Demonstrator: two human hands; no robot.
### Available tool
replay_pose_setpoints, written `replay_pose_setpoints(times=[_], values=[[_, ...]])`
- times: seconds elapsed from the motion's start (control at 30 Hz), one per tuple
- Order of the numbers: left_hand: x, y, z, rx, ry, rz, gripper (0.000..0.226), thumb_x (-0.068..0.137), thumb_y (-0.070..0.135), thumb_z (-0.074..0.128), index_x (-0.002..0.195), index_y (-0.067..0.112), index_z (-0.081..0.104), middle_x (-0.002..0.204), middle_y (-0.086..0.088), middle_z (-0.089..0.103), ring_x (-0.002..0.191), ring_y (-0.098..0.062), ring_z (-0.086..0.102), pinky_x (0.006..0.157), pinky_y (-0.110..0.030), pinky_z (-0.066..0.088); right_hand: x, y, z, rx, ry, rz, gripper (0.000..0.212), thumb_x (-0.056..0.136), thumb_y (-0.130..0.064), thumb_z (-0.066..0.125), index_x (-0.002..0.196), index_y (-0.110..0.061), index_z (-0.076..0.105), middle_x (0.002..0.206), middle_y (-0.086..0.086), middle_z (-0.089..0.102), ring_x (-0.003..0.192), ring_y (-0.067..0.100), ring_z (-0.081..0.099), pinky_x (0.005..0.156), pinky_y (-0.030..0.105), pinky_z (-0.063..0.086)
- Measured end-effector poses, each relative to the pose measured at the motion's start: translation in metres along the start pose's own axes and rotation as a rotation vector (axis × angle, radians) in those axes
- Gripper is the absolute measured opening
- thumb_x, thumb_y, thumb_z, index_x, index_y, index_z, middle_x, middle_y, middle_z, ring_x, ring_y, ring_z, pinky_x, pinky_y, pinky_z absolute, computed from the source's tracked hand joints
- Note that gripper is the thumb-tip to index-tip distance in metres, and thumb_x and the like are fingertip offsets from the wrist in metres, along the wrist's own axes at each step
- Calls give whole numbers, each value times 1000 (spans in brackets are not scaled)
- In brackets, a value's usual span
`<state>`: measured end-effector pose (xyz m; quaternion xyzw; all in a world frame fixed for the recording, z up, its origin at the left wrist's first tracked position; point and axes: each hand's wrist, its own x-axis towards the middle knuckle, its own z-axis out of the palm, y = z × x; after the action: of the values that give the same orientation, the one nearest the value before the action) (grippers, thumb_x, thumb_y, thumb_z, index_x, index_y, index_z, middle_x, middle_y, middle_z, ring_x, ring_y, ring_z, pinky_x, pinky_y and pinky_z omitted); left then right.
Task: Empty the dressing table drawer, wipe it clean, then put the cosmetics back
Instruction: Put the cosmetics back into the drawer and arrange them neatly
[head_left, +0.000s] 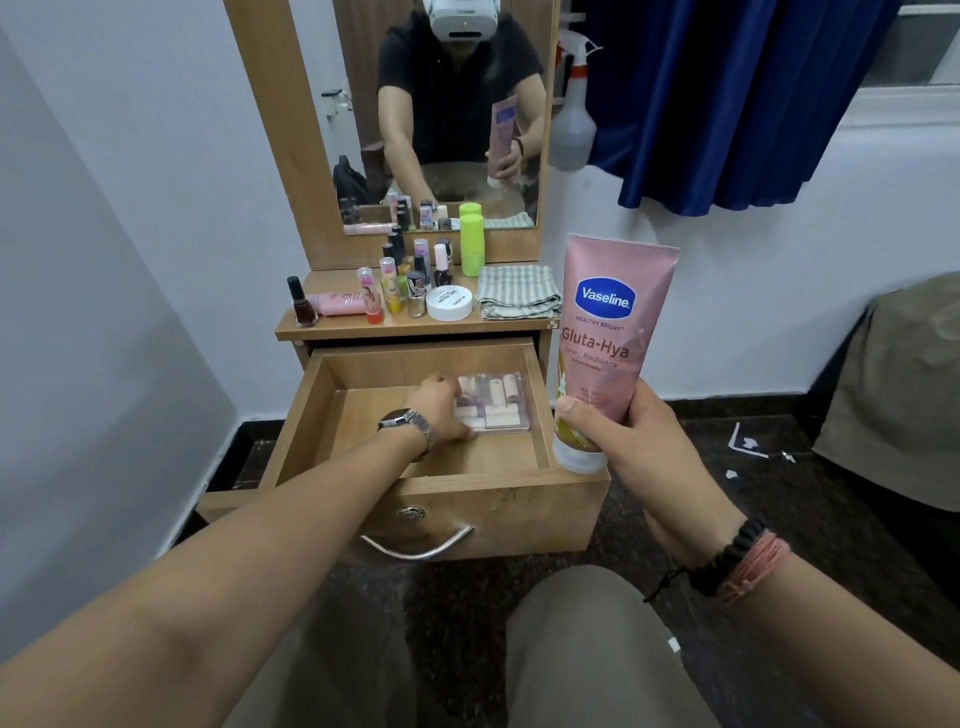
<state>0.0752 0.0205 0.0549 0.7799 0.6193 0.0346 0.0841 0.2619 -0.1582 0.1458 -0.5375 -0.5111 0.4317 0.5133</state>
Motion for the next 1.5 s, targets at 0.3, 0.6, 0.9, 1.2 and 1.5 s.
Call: replay_pose_setpoints(times=[0.3, 0.6, 0.9, 1.2, 1.5], values=[[-71, 32, -66, -600, 173, 192, 36, 90, 39, 59, 123, 24, 58, 113, 9, 63, 97, -5, 61, 87, -28, 51, 2, 3, -4, 29, 7, 31, 36, 84, -24, 72, 118, -26, 60, 107, -6, 72, 99, 10, 68, 90, 34, 55], [-156, 62, -53, -407, 292, 293, 95, 70, 63, 65, 149, 28, 25, 141, 10, 45, 119, -10, 49, 94, -32, 47, 1, 7, 21, 275, -88, 144, 39, 96, -15, 55, 132, -13, 42, 110, 11, 70, 93, 18, 72, 76, 34, 60], [-112, -10, -72, -64, 167, -12, 57, 70, 48, 69, 116, 23, 46, 109, 1, 62, 86, -21, 62, 67, -29, 48, -3, 14, 24, -148, -240, 117, 62, 94, -38, 55, 147, -36, 25, 152, -10, 35, 135, 2, 37, 113, 29, 29], [-83, -76, -56, 124, -125, -207, 63, 72, 50, 73, 118, 13, 51, 108, -7, 64, 86, -22, 60, 69, -28, 51, -10, 21, 22, -746, -346, -98, 67, 94, -40, 54, 150, -32, 19, 152, -5, 35, 139, 15, 31, 116, 37, 27], [-69, -90, -34, 219, -136, -147, 55, 91, 49, 48, 139, 23, 41, 137, -14, 48, 111, -35, 56, 92, -36, 48, -12, 39, 23, -1123, -492, -174, 65, 95, -43, 49, 151, -28, 20, 160, -7, 17, 147, 10, 11, 120, 36, -5]])
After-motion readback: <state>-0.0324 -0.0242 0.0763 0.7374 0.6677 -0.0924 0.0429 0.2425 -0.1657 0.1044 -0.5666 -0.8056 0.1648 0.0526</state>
